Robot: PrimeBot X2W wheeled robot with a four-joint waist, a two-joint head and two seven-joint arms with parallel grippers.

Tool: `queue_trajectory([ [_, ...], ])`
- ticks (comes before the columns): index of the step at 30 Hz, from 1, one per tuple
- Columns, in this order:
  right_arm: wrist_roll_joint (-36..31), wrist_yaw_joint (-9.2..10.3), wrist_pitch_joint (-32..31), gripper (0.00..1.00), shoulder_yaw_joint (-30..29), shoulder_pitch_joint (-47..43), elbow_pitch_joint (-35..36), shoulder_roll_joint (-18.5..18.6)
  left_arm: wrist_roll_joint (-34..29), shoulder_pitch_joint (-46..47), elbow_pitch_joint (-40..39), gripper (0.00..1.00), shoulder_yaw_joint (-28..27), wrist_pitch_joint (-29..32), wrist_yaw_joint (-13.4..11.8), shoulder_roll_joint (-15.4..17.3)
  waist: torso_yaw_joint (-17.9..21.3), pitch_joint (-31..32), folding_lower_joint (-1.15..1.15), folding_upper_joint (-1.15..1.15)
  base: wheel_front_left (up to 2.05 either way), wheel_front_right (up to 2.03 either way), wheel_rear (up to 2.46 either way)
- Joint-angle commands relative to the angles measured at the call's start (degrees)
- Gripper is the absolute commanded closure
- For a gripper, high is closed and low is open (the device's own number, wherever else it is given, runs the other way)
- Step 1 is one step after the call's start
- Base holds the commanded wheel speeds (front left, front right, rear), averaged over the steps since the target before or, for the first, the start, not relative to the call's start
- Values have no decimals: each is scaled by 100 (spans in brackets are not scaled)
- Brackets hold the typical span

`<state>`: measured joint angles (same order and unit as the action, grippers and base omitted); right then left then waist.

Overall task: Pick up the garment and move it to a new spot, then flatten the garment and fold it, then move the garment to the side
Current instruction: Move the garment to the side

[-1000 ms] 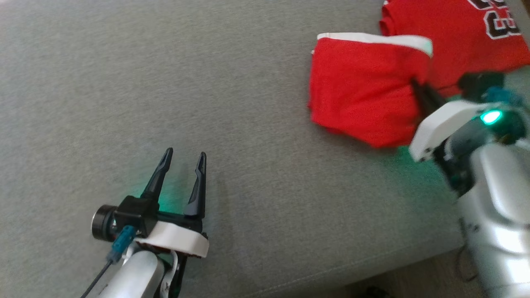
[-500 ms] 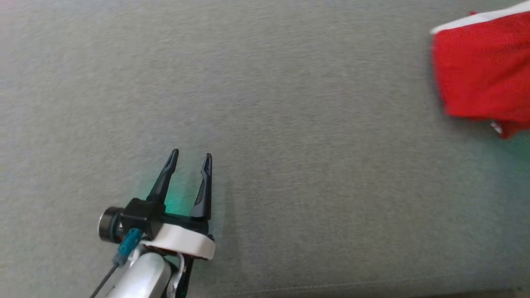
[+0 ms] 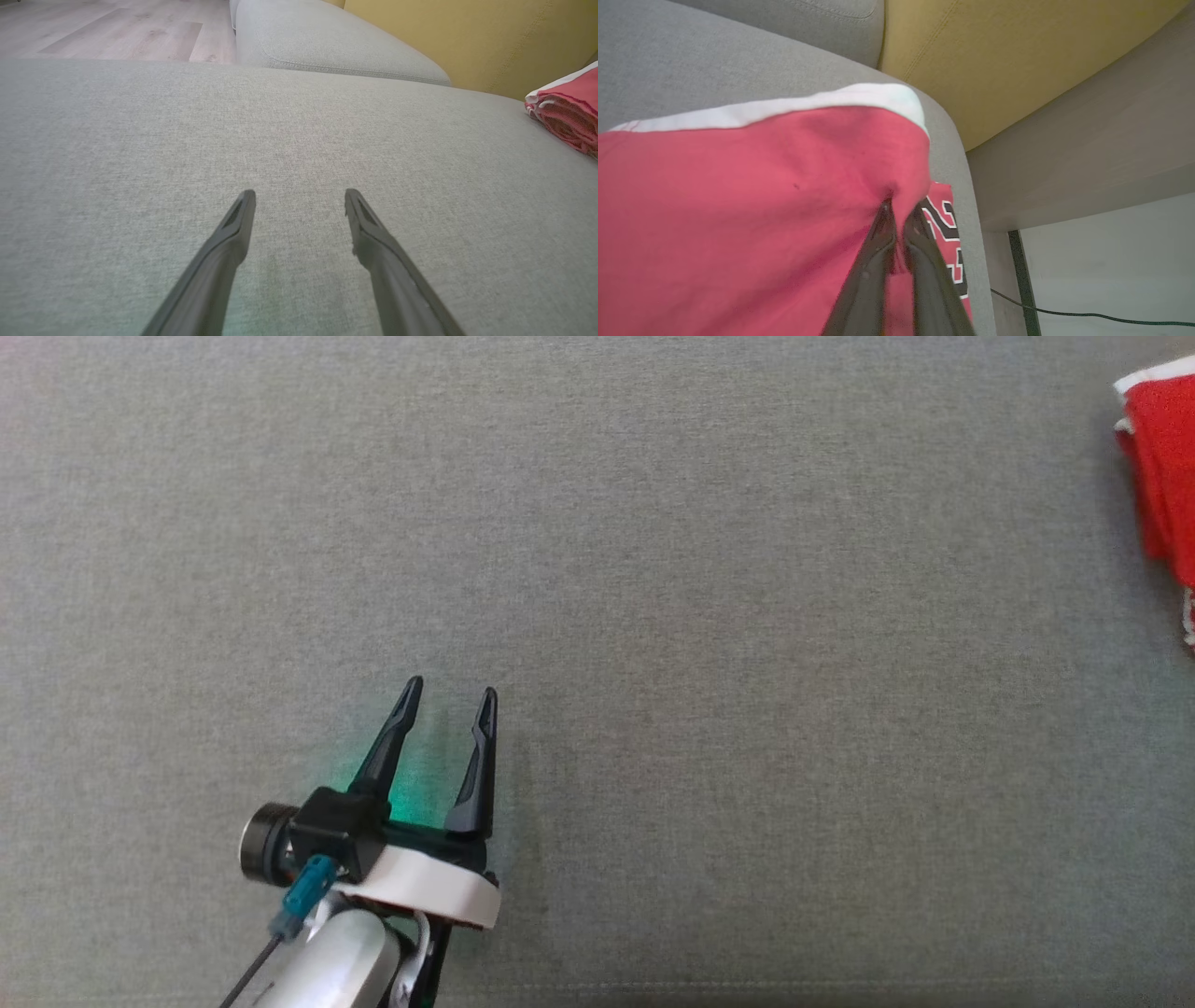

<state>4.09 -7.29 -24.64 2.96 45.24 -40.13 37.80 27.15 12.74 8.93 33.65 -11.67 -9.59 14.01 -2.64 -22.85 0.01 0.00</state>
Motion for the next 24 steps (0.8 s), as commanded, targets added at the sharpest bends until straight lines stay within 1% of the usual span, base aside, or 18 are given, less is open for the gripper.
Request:
queue_trajectory([
  [1,-65,-20,98,0,-88,101,129,175,-45,146,-170,0,-126,-45,-24,48,19,-2,-1,0,0,0,0],
  [5,-216,-20,333,0,-264,130,62,-51,-40,167,-155,0,-114,-39,-28,59,106,29,-1,0,0,0,0],
  [9,-381,-20,538,0,-303,131,115,-252,-26,167,-131,0,-109,-36,-27,80,207,127,-1,0,0,0,0],
  [13,-364,-20,684,0,-252,126,247,-550,3,144,-97,0,-111,-29,-40,92,295,319,-1,0,0,0,0],
  [19,-220,-20,1001,0,-100,22,549,-1049,107,66,-23,0,-234,-80,-84,141,370,795,-1,0,0,0,0],
  [20,-156,-20,1165,0,-43,-66,621,-1230,163,15,14,0,-315,-110,-115,161,375,995,-1,0,0,0,0],
  [24,-33,-20,1497,0,89,-328,719,-1664,285,-127,101,0,-505,-169,-187,217,353,1413,-1,0,0,0,0],
])
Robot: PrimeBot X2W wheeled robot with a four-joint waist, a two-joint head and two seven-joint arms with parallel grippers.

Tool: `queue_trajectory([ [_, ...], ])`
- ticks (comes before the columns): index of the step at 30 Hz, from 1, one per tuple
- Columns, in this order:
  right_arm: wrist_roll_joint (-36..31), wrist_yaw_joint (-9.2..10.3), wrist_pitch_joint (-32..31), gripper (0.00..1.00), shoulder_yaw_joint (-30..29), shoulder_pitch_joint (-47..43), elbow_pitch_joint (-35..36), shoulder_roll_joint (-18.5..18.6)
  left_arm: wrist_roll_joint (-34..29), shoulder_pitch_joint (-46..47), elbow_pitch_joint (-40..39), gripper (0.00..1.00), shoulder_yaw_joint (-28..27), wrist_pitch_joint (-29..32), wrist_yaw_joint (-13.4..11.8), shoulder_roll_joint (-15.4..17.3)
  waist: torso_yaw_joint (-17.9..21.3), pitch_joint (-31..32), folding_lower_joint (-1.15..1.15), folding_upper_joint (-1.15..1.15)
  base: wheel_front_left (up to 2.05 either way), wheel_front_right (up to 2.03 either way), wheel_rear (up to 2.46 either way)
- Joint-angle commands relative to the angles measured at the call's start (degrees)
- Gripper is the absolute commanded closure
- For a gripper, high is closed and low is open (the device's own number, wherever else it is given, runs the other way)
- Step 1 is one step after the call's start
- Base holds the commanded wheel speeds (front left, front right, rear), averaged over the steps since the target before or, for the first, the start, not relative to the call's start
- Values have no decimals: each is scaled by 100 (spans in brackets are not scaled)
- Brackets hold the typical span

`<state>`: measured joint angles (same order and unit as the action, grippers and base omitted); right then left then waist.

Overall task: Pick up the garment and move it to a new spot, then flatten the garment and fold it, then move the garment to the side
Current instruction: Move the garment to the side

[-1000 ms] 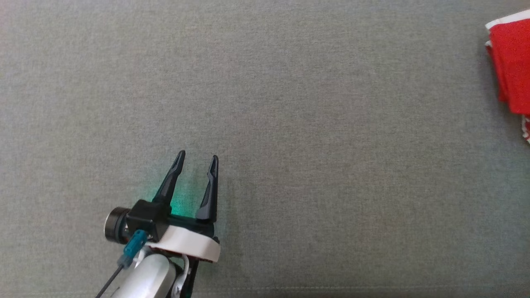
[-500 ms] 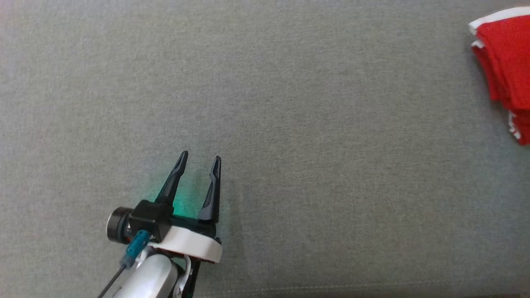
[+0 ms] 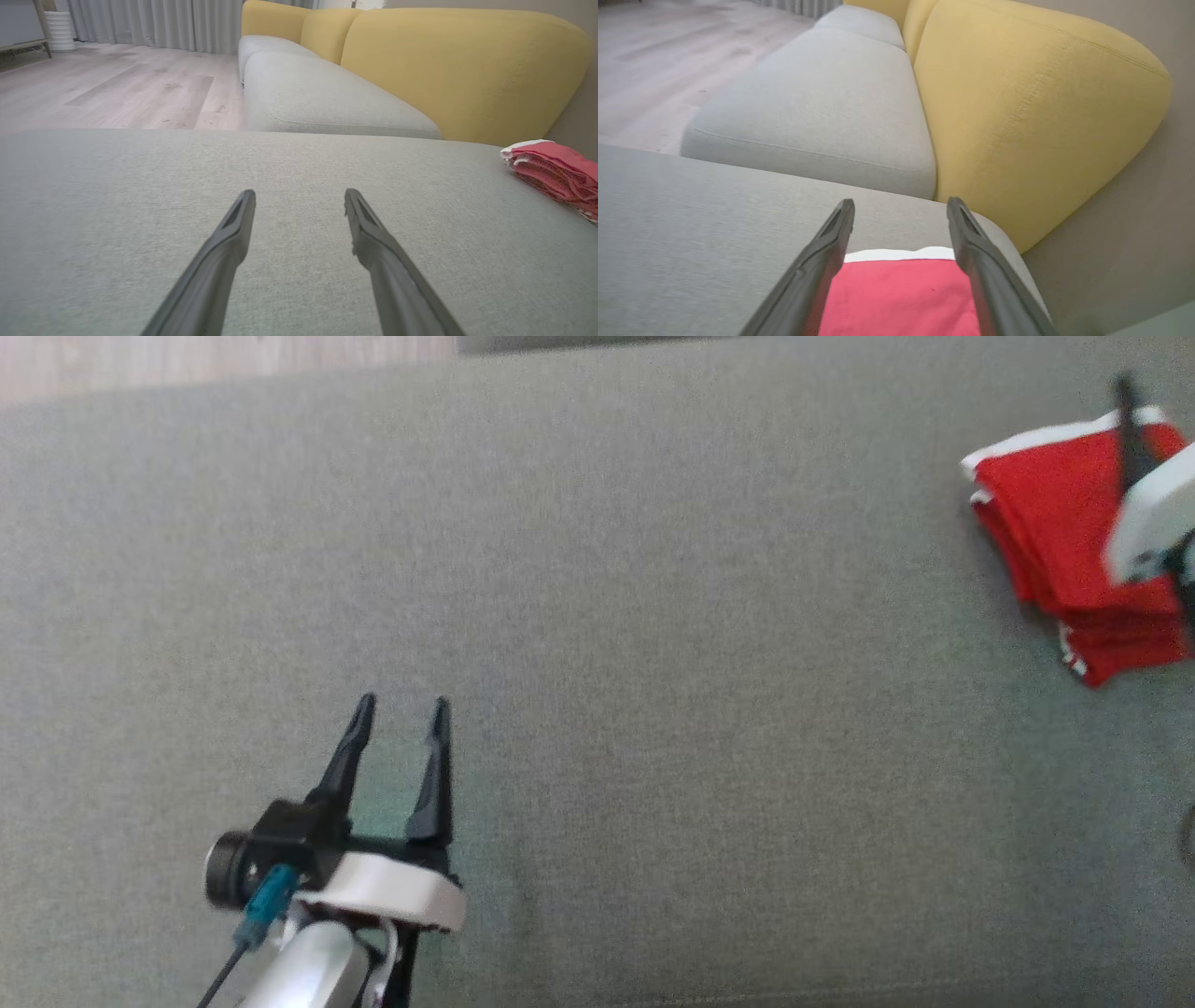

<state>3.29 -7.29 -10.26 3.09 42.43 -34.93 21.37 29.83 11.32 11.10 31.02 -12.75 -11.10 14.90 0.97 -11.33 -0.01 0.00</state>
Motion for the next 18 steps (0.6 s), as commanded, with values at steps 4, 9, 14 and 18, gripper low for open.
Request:
queue_trajectory([
  [4,157,-20,425,0,218,-384,289,-498,163,-214,-35,0,-492,-122,-120,203,-38,643,1,0,0,0,0],
  [9,198,-20,911,0,188,-843,291,-959,277,-511,25,0,-717,-167,-204,264,-91,987,1,0,0,0,0],
  [14,33,-20,1458,0,-96,-1567,413,-1498,369,-869,5,0,-859,-190,-253,319,-193,1256,1,0,0,0,0],
  [18,-110,-20,1691,0,-228,-2185,721,-1777,394,-1096,-24,0,-912,-199,-276,366,-240,1358,1,0,0,0,0],
])
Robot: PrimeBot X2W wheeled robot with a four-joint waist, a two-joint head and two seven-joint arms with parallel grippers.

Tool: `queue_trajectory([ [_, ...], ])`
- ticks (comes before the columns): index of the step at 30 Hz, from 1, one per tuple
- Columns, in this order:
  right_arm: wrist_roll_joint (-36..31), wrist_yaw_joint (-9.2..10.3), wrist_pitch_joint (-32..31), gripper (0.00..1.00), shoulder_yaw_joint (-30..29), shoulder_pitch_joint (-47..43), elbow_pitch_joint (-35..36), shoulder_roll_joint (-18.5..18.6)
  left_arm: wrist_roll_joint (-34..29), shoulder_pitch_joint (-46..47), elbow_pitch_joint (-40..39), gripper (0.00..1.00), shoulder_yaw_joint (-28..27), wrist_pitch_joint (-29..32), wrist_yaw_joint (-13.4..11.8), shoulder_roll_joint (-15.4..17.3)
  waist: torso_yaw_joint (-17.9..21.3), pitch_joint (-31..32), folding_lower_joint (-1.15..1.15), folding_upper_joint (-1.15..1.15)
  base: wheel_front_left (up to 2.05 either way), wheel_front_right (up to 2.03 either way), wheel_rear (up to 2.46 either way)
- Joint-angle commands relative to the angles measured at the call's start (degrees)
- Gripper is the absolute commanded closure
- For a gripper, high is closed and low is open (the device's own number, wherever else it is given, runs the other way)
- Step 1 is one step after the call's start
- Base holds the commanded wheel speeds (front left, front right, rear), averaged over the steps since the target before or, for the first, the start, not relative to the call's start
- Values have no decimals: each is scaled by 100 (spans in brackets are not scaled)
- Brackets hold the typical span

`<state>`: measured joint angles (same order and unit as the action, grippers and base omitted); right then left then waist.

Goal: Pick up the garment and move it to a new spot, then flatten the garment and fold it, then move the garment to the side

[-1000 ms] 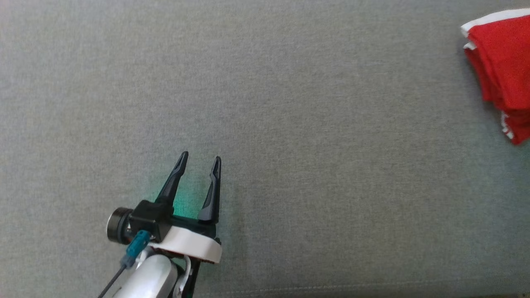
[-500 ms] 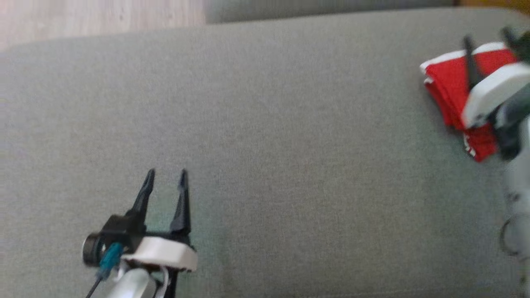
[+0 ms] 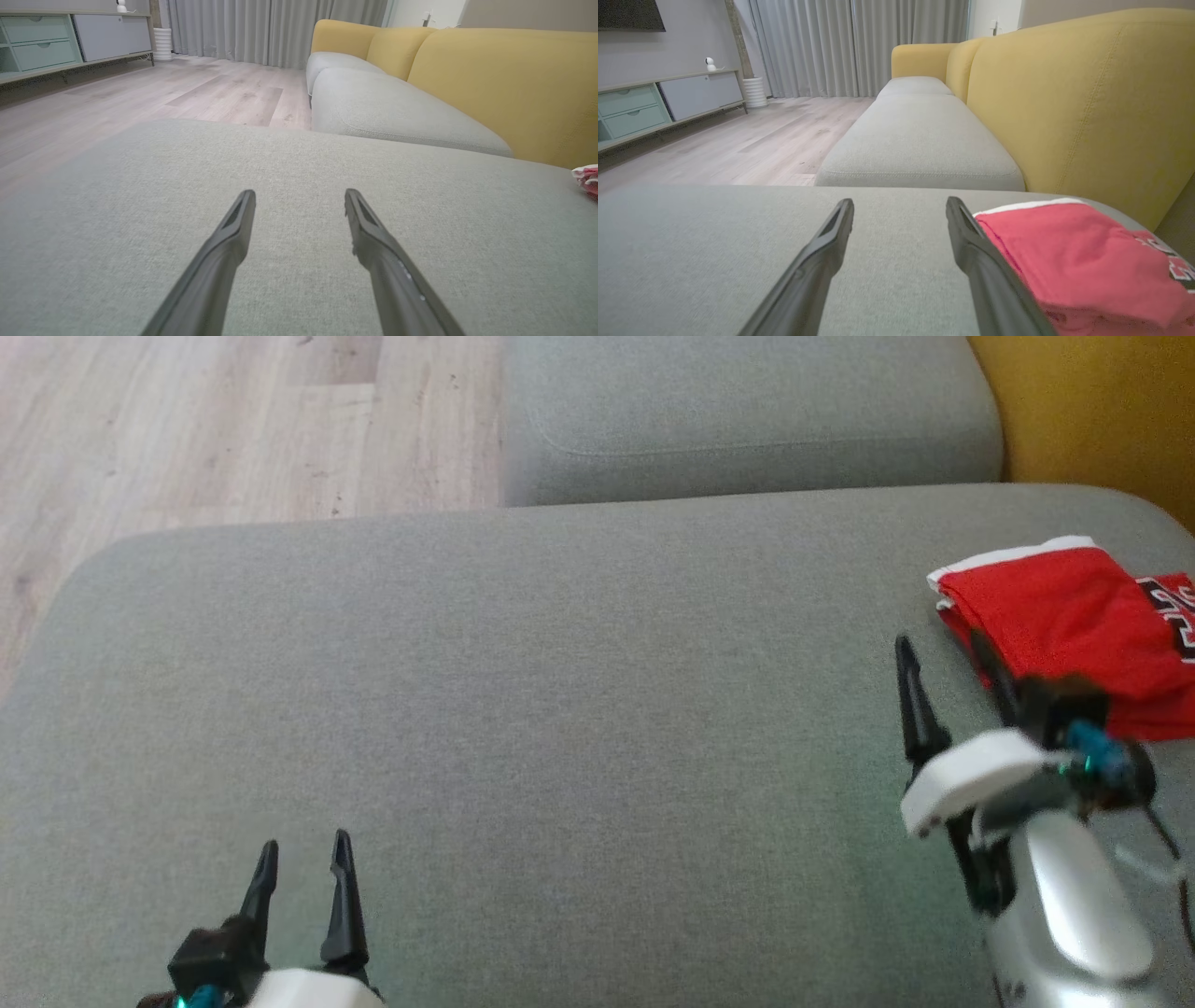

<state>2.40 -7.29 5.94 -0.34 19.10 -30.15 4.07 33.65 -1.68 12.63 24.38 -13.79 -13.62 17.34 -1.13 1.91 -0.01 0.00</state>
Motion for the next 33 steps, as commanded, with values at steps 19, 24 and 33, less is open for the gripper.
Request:
queue_trajectory([
  [19,866,-20,258,0,902,-1857,1575,-118,36,-95,-200,0,-229,-116,188,-73,55,110,1,0,0,0,0],
  [24,828,-20,206,0,903,-1882,1643,-119,10,-55,-156,0,-237,-118,217,-136,41,98,1,0,0,0,0],
  [33,812,-20,166,0,882,-1892,1662,-119,97,-67,-33,0,-257,-115,329,-209,27,79,1,0,0,0,0],
])
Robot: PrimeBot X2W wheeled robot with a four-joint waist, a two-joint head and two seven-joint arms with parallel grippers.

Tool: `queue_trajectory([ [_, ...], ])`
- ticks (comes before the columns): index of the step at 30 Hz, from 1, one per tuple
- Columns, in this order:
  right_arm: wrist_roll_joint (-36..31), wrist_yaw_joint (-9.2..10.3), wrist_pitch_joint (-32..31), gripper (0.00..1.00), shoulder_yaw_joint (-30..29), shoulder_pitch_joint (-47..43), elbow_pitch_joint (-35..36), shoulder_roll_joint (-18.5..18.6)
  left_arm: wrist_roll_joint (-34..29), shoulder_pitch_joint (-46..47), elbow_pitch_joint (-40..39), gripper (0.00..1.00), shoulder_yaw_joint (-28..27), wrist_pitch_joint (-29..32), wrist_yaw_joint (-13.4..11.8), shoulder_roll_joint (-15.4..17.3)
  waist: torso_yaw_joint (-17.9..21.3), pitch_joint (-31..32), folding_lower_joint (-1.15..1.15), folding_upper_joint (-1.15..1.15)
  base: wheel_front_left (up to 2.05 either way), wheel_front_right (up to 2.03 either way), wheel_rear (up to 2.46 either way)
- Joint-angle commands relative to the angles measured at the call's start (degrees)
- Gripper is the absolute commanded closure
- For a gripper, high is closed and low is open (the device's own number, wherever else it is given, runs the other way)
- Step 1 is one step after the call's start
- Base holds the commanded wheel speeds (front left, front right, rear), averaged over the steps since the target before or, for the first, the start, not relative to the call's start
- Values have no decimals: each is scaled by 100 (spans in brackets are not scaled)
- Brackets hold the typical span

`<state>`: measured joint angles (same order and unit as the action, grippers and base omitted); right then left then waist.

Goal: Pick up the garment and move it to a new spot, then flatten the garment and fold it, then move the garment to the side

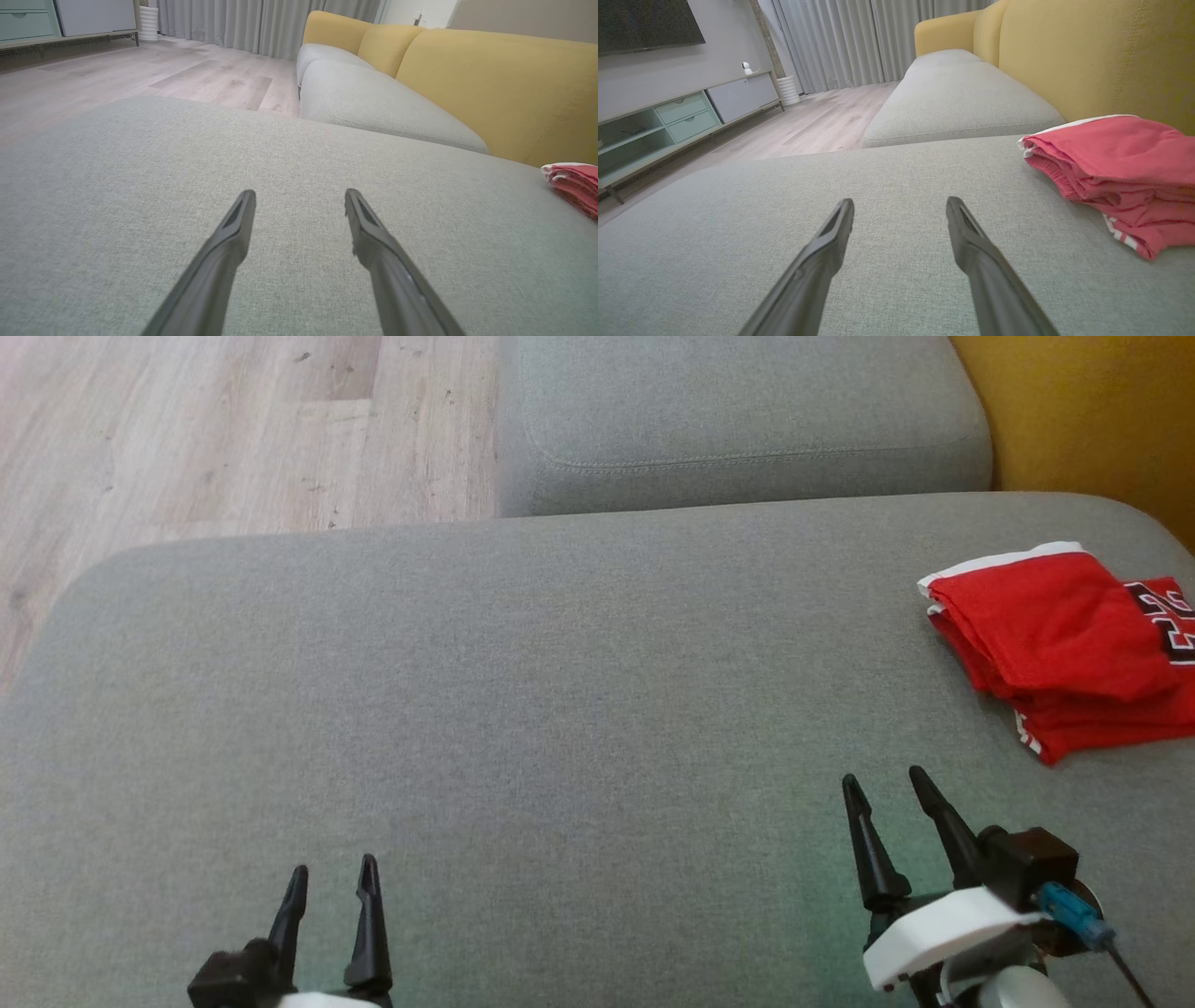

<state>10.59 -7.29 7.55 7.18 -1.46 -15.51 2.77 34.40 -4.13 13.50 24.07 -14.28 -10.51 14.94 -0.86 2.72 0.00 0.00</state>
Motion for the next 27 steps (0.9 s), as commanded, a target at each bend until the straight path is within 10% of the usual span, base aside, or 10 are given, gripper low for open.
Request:
queue_trajectory([
  [1,-3,-20,5,0,132,166,193,11,24,183,-106,0,-223,-67,23,32,-1,-3,0,0,0,0,0],
  [12,13,-20,24,0,125,183,136,11,38,207,-69,0,-198,-56,10,42,-8,-5,0,0,0,0,0],
  [13,2,0,1,100,-1,-1,-29,0,9,1,88,100,2,2,-1,-1,-8,-6,0,0,0,0,0],
  [27,732,-2,-77,100,-61,-60,-292,34,505,24,340,100,-223,175,144,-171,-1,-31,0,0,0,0,0],
])
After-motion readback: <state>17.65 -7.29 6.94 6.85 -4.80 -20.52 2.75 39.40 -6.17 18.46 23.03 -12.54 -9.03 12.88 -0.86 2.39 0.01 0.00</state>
